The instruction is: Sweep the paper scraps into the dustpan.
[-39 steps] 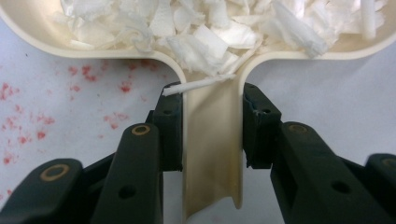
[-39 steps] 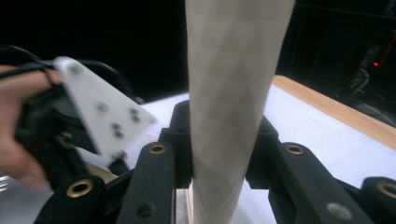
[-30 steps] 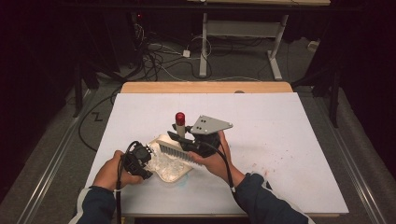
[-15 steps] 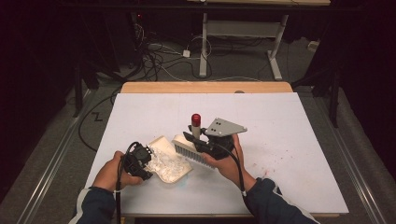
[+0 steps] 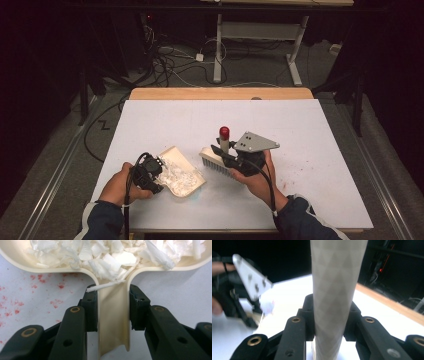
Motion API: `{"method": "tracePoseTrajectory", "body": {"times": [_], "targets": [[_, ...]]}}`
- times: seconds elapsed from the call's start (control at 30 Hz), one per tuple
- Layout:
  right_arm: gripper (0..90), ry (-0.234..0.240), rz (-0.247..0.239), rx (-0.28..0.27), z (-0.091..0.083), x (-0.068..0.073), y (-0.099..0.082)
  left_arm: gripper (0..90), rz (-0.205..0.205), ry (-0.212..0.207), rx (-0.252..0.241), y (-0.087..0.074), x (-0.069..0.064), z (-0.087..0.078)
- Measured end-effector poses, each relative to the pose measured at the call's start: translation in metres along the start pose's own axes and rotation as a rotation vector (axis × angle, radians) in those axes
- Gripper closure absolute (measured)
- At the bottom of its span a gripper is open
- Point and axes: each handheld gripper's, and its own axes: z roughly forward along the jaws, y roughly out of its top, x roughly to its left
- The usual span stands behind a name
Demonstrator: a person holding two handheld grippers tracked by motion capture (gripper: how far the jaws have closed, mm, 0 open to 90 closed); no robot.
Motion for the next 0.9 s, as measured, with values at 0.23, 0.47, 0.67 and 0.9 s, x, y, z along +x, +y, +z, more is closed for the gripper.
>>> {"method": "tracePoseTrajectory", "body": {"times": [0.23, 0.47, 0.67, 0.9], "targets": [[70.9, 0.137, -0.018, -0.008, 0.007, 0.022, -0.003, 62.6, 0.0, 0.004, 0.003, 0.001, -0.001, 0.0], [70.9, 0.161, -0.046, -0.031, -0.001, 0.031, 0.006, 62.6, -0.004, -0.001, -0.006, 0.0, -0.001, 0.0], [70.9, 0.134, -0.013, -0.059, -0.015, 0.015, 0.014, 62.6, -0.003, -0.001, -0.004, 0.0, -0.001, 0.0], [70.9, 0.086, 0.011, -0.073, -0.03, -0.005, 0.017, 62.6, 0.0, -0.001, -0.001, -0.001, -0.001, 0.0]]}}
